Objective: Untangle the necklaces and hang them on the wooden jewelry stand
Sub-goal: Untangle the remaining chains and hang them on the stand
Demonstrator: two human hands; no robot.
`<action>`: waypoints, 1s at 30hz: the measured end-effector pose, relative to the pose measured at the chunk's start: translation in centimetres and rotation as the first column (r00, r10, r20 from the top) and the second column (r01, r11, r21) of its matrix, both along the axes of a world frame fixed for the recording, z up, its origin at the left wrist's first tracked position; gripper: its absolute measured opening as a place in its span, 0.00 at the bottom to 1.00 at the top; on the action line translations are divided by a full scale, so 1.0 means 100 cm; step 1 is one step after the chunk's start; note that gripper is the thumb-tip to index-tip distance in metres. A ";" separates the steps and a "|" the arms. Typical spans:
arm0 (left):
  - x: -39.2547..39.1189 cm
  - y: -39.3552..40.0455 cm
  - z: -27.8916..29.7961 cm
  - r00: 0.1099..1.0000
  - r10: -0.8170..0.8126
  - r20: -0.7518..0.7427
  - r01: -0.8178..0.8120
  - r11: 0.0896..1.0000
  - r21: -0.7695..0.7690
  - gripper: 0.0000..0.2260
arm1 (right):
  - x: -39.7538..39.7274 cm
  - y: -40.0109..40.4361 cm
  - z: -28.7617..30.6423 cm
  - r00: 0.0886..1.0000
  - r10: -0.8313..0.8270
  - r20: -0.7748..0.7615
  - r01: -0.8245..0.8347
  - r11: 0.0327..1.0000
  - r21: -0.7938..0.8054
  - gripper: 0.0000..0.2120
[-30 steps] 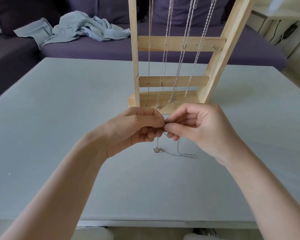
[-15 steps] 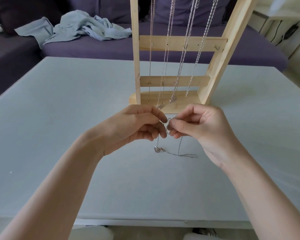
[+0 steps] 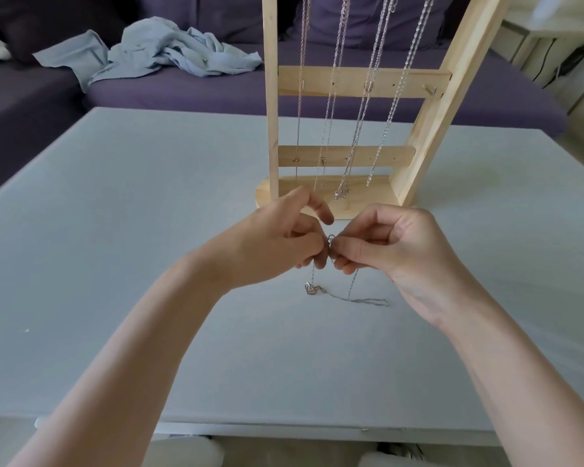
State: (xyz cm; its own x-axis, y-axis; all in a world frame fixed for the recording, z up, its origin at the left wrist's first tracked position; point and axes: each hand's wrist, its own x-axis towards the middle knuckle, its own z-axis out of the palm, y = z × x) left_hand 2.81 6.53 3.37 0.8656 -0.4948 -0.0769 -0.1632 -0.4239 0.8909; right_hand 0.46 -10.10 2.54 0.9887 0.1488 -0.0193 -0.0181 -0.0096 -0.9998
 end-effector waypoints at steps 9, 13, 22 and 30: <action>-0.002 -0.006 -0.003 0.999 0.034 -0.038 -0.031 0.997 0.066 0.08 | -0.001 0.001 0.003 0.995 0.098 -0.006 -0.097 0.982 -0.161 0.08; -0.002 -0.007 -0.005 0.998 0.016 -0.059 -0.010 0.994 0.110 0.08 | 0.000 -0.001 0.003 0.990 0.143 0.002 -0.137 0.954 -0.265 0.10; -0.002 -0.007 -0.003 0.998 -0.019 -0.062 0.024 0.997 0.078 0.10 | 0.000 -0.005 0.004 0.986 0.166 -0.032 -0.169 0.945 -0.281 0.08; -0.001 -0.006 -0.007 0.999 -0.009 -0.044 0.012 0.996 0.084 0.12 | 0.000 -0.003 0.003 0.982 0.190 0.016 -0.168 0.903 -0.394 0.06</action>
